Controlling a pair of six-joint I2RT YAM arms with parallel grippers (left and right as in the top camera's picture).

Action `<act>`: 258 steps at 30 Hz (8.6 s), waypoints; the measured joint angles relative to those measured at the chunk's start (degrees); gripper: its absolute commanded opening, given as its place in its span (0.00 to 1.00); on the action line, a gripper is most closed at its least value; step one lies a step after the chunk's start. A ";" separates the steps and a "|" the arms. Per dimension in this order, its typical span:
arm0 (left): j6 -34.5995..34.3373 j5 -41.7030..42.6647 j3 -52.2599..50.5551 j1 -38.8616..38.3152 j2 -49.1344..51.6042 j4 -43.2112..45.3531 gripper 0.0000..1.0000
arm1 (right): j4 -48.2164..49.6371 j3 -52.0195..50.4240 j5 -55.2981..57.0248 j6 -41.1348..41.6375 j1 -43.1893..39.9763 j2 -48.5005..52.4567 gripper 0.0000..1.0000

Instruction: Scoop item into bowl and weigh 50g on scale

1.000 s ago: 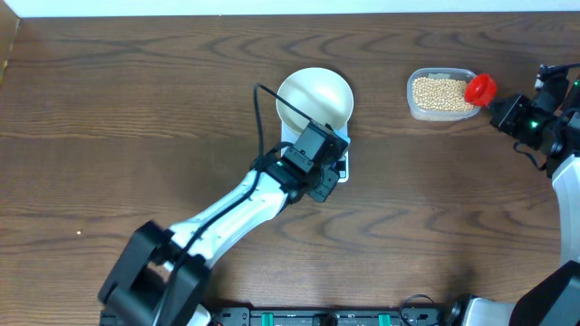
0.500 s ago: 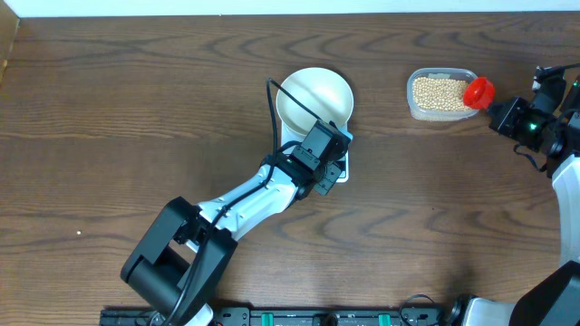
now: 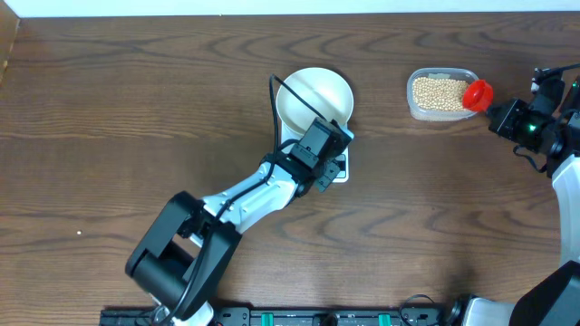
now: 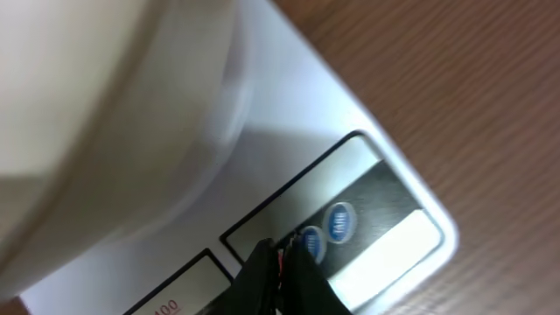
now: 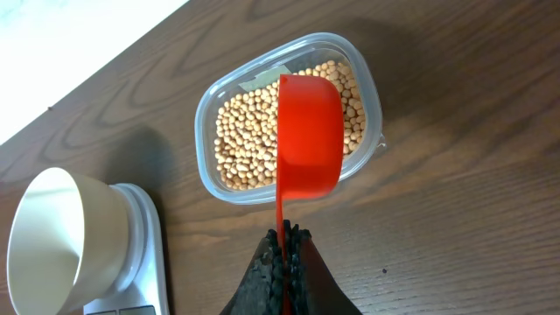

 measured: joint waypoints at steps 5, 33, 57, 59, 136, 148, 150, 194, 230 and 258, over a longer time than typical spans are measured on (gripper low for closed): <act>0.02 0.00 0.04 0.66 1.53 1.36 0.08 | -0.02 0.02 0.00 -0.15 0.00 0.00 0.01; -3.50 0.70 0.02 0.63 -11.47 -2.14 0.07 | -0.20 0.02 0.00 -0.17 0.00 0.00 0.01; 0.87 2.16 0.00 6.27 -22.47 -23.65 0.07 | -0.22 0.04 0.04 -0.20 0.00 0.00 0.01; 1.11 2.19 0.00 6.27 -22.45 -23.67 0.07 | -0.22 0.04 0.04 -0.20 0.00 0.00 0.01; 0.85 15.56 -1.60 14.32 -14.51 -22.75 0.72 | -0.90 0.04 0.04 -0.20 0.00 0.00 0.01; 0.85 15.69 -1.60 14.32 -14.51 -22.75 0.89 | -0.92 0.04 0.04 -0.20 0.00 0.00 0.01; 0.85 15.65 -1.60 14.32 -14.51 -22.75 0.89 | -0.94 0.04 0.04 -0.20 0.00 0.00 0.01; -8.17 7.02 -29.55 9.84 -38.14 -7.02 1.00 | -1.90 0.04 2.78 -0.42 0.00 0.00 0.01; -5.05 12.48 -27.39 10.75 -51.78 -13.94 0.98 | -1.44 0.04 2.78 -0.66 0.00 0.00 0.01; -3.04 13.81 -27.02 15.32 -45.79 -8.31 0.98 | -1.46 0.04 2.80 -1.88 0.00 0.00 0.01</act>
